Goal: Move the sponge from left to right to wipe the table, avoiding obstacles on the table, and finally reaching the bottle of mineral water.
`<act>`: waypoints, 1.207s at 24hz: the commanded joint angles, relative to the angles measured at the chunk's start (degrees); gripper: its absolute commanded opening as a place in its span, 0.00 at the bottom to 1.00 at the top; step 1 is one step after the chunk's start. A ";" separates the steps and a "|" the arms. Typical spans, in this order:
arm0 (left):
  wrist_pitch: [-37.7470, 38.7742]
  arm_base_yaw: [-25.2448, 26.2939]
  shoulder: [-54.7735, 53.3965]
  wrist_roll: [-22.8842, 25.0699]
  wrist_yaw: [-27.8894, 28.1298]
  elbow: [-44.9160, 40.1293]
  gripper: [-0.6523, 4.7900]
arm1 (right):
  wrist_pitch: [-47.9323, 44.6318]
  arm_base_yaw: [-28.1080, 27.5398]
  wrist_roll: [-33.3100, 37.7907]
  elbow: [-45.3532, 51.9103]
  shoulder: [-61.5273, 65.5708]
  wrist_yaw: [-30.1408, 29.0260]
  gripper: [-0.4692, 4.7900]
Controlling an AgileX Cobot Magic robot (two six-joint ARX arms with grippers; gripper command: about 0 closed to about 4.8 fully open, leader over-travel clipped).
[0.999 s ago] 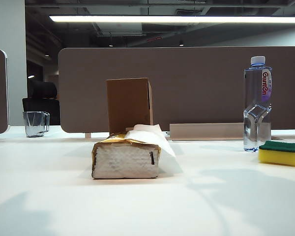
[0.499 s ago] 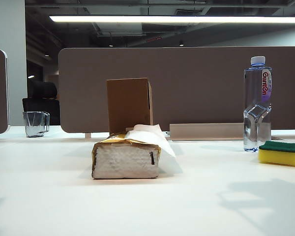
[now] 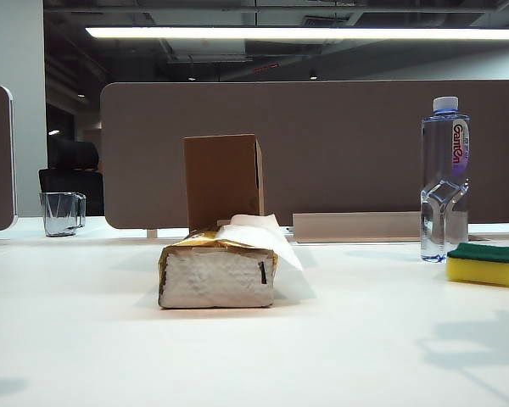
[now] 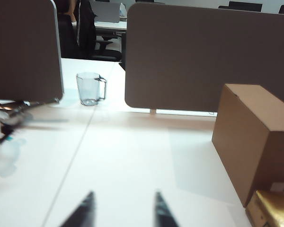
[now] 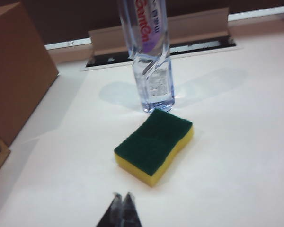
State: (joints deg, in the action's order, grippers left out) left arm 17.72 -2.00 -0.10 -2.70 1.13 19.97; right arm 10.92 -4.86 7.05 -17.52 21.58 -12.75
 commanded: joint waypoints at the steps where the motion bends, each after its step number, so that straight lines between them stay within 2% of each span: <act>1: -5.40 -0.02 -0.07 -0.79 0.15 -4.11 0.37 | -2.86 0.04 0.22 1.88 0.02 1.51 0.09; 3: -6.95 -0.02 -0.07 -0.87 0.15 -6.56 0.34 | -5.25 0.04 0.24 3.63 0.02 1.42 0.09; 7: -9.01 -0.02 -0.04 -1.20 0.15 -10.56 0.33 | -9.27 0.02 0.09 7.89 0.02 1.29 0.09; 11: -11.26 -0.02 -0.04 -1.20 0.13 -13.40 0.22 | -10.49 0.02 -1.38 10.64 0.00 1.31 0.09; 16: -14.05 -0.02 -0.04 -0.74 -0.04 -17.20 0.19 | -14.60 0.04 -1.57 15.06 -0.07 1.29 0.09; 17: -14.60 -0.02 -0.04 -0.76 -0.13 -18.32 0.13 | -15.61 0.04 -1.57 16.15 -0.04 1.29 0.09; 18: -15.37 -0.02 -0.04 -0.76 -0.83 -19.19 0.11 | -15.89 0.04 -1.73 16.79 -0.04 1.29 0.09; 22: -15.26 -0.02 -0.04 -0.63 -1.57 -19.50 0.11 | -16.06 0.04 -4.17 17.29 -0.04 1.25 0.09; 29: -14.62 -0.02 -0.04 -0.39 -1.60 -19.50 0.11 | -15.67 0.02 -4.55 17.33 -0.04 1.11 0.09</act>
State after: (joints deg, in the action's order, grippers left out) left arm 3.53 -1.98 -0.14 -3.29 -0.03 0.30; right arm -3.99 -4.86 2.85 -0.32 21.56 -11.57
